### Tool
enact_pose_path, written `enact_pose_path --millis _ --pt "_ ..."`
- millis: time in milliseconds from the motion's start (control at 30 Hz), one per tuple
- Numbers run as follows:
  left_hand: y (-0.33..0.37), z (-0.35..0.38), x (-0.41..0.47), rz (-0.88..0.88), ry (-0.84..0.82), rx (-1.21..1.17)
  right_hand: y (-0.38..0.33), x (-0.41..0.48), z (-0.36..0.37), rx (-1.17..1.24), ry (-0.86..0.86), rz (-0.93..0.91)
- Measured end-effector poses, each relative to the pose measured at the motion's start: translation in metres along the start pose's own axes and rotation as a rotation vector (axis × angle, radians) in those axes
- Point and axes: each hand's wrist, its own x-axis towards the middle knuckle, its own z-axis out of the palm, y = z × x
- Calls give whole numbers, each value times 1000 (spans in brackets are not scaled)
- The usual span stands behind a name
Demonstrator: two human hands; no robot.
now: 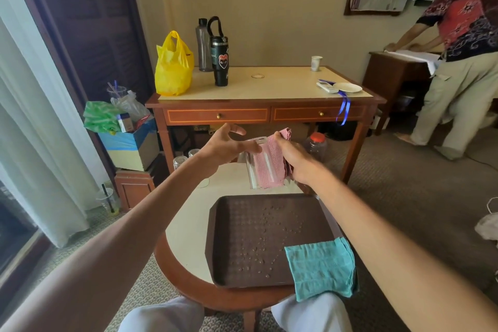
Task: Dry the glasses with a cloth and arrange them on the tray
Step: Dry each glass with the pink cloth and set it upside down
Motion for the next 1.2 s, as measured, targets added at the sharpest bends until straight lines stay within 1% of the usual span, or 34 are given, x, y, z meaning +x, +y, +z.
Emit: enact_pose_path --millis 133,200,300,367,567,667,767,933,1033,1200 --pt "-1 2 0 -3 -32 -26 -1 4 7 67 -29 28" --pt "-6 6 0 -2 -6 -73 -1 4 14 90 -22 28" --pt "-13 18 0 23 56 -90 2 12 21 137 38 47" --pt "-15 24 0 53 78 -80 6 19 22 191 91 73" --pt "-18 22 4 127 101 40 -2 14 29 270 115 126" --pt "-16 21 5 146 108 59 -3 20 31 273 106 117" --pt "-14 19 7 108 70 4 -2 20 30 305 92 103" --pt "-17 18 8 56 76 -42 4 25 34 337 64 51" --pt "-16 18 6 57 131 -32 8 36 32 322 51 19" --pt "-14 17 3 87 263 -7 1 26 35 375 -49 41"
